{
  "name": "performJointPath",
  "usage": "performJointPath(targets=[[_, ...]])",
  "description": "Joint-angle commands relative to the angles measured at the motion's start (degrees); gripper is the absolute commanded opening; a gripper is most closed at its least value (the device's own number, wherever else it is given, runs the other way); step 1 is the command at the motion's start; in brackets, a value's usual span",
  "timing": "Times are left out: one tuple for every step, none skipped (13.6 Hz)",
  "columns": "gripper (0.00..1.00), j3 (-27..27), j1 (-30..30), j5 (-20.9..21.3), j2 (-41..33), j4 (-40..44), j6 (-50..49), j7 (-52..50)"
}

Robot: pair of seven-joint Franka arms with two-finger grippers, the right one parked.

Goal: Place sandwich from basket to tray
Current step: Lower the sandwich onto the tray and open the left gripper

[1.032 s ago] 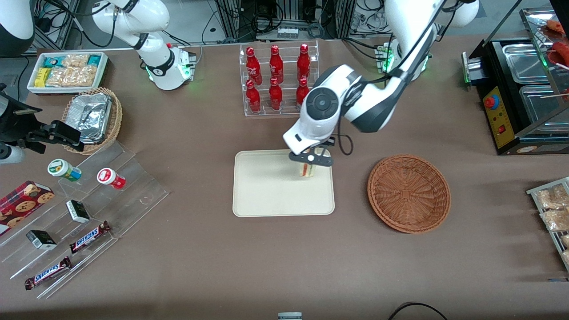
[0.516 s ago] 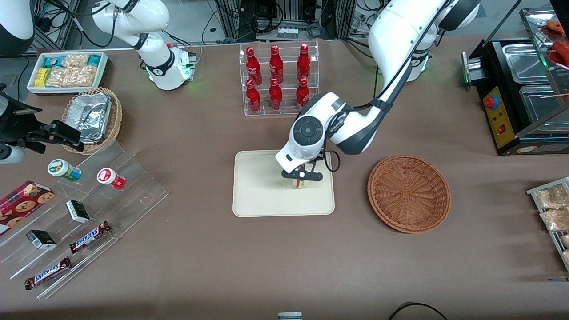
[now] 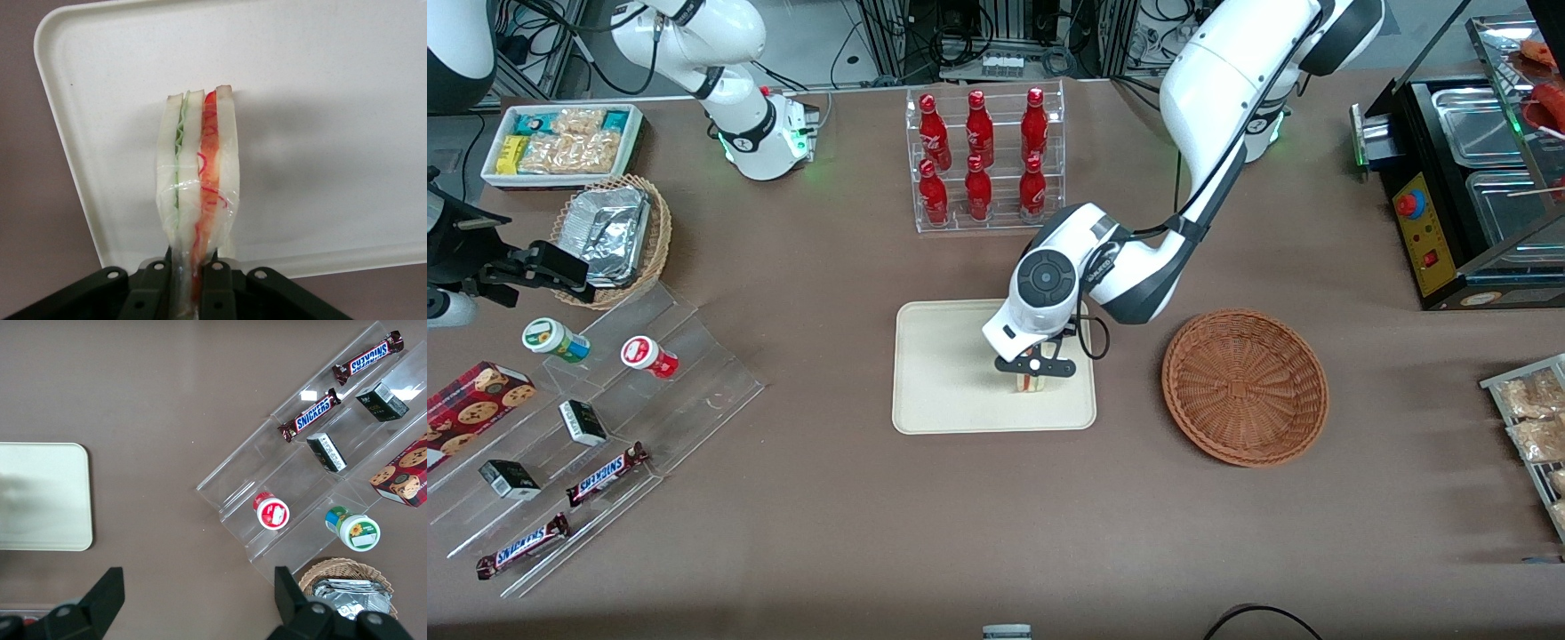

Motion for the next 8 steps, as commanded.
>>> performJointPath(targets=[[0.0,0.25,-0.35,1.17,1.74,1.54,1.3,-1.22],[0.0,1.04,-0.53,1.17,2.18,1.54,2.09,-1.31],[0.0,1.57,-0.79,1.17,2.44,1.54,2.27,-1.31],[0.0,1.66,-0.79,1.17,2.88,1.62,2.36,-1.31],[0.0,1.75,-0.79,1.17,3.14,1.62,2.45,-1.31],[0.0,1.75,-0.79,1.17,3.32,1.71,2.71,-1.39],[0.0,1.75,-0.79,1.08,3.32,1.71,2.8,-1.57],[0.08,1.75,-0.79,1.0,3.32,1.8,2.8,-2.44]])
